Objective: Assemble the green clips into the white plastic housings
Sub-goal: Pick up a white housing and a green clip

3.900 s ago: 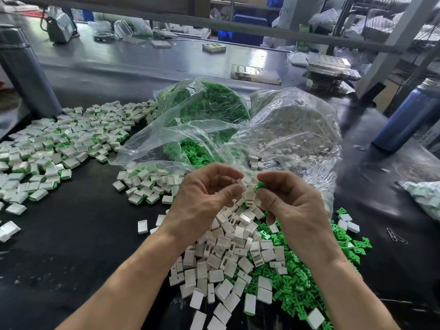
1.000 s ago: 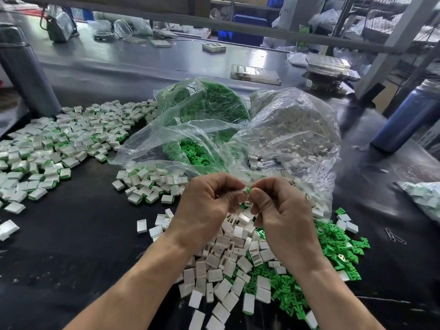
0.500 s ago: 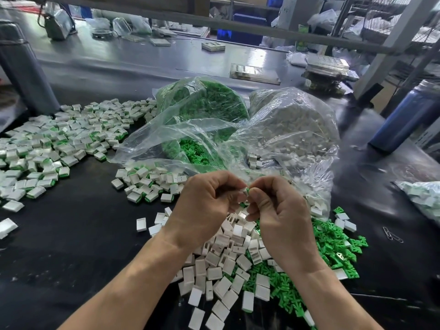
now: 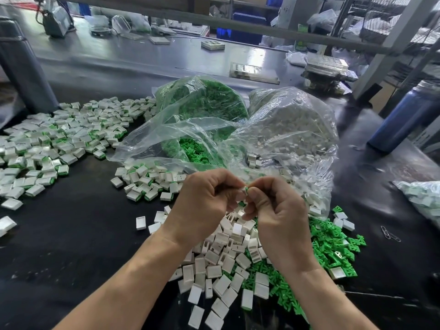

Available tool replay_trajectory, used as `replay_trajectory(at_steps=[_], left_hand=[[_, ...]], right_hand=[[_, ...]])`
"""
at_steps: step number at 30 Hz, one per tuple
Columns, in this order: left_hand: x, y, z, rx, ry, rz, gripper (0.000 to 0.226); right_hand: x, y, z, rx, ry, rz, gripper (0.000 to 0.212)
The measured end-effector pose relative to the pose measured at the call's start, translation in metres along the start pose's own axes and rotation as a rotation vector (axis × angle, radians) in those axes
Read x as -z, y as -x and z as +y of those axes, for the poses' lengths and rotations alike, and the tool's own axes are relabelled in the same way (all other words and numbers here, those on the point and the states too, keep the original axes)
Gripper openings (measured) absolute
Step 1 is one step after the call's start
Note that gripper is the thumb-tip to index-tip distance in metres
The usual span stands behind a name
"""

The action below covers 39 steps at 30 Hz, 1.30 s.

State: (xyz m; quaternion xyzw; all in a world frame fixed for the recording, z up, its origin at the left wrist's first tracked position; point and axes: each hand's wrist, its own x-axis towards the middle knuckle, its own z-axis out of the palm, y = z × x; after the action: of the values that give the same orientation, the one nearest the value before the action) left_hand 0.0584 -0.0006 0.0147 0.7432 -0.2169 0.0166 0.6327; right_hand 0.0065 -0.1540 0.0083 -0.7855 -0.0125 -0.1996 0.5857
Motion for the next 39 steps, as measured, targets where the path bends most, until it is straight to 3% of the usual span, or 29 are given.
replay_trajectory(at_steps=[7, 17, 25, 34, 39], left_hand=[[-0.004, -0.001, 0.001, -0.033, 0.041, 0.025, 0.039], [0.004, -0.002, 0.002, -0.055, -0.121, -0.044, 0.039], [-0.002, -0.003, 0.002, -0.004, 0.051, 0.023, 0.027], [-0.016, 0.003, 0.003, 0.062, 0.201, 0.079, 0.021], [-0.004, -0.001, -0.002, 0.053, 0.089, 0.024, 0.025]], right_hand=[[-0.007, 0.002, -0.004, -0.043, -0.191, 0.072, 0.024], [-0.001, 0.002, -0.003, 0.049, 0.155, 0.020, 0.017], [-0.003, -0.003, -0.009, -0.123, -0.264, 0.099, 0.014], [-0.006, 0.000, -0.010, -0.155, -0.351, 0.100, 0.010], [-0.002, 0.000, -0.005, -0.151, -0.305, 0.056, 0.008]])
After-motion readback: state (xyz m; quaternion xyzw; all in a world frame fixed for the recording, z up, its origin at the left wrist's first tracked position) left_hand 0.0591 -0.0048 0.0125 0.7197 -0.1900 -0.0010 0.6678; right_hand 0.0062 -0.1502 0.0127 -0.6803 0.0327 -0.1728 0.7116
